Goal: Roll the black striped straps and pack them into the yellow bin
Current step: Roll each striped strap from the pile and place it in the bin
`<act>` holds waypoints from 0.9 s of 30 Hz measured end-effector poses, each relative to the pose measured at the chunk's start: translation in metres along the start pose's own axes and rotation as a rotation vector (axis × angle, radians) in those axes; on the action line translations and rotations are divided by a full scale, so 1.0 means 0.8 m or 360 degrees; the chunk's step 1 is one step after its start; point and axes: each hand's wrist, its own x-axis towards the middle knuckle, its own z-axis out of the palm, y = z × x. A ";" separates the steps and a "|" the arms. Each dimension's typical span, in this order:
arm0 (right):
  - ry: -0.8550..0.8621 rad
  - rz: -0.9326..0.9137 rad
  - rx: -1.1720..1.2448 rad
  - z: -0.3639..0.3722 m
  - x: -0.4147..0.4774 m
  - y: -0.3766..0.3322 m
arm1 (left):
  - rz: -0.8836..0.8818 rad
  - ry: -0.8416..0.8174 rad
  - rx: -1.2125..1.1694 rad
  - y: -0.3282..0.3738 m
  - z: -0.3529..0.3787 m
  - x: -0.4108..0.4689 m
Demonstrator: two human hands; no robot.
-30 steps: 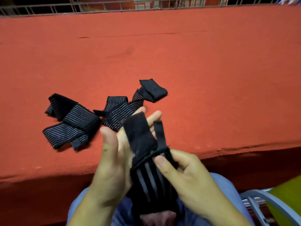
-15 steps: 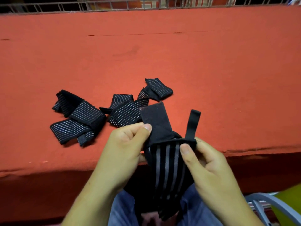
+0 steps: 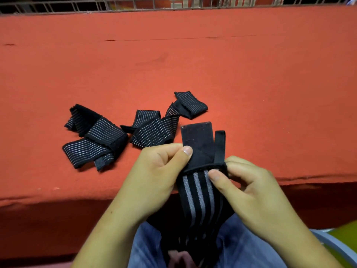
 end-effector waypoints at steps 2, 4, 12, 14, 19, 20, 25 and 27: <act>-0.0071 0.0006 -0.0032 -0.002 0.000 0.002 | 0.0017 0.0004 0.0029 -0.001 -0.002 0.001; -0.0093 0.0019 0.0014 -0.003 -0.001 0.000 | 0.0010 0.0005 0.0043 -0.002 -0.004 0.002; -0.0134 0.0117 0.0124 -0.001 -0.004 -0.012 | 0.0041 -0.0010 0.0055 -0.007 -0.002 0.004; -0.0107 0.0159 0.0116 0.000 -0.004 -0.010 | 0.0075 -0.0011 0.0077 -0.008 -0.001 0.004; -0.0092 0.0180 0.0139 -0.001 -0.004 -0.001 | 0.0154 0.0002 0.0114 -0.010 0.000 0.004; -0.0072 0.0180 0.0158 0.000 -0.005 0.000 | 0.0161 -0.0002 0.0112 -0.010 0.001 0.004; -0.0023 0.0176 0.0192 0.004 -0.007 0.000 | 0.0201 0.0010 0.0126 -0.011 0.001 0.005; -0.0048 0.0197 0.0213 0.003 -0.007 0.000 | 0.0192 0.0007 0.0100 -0.011 0.000 0.004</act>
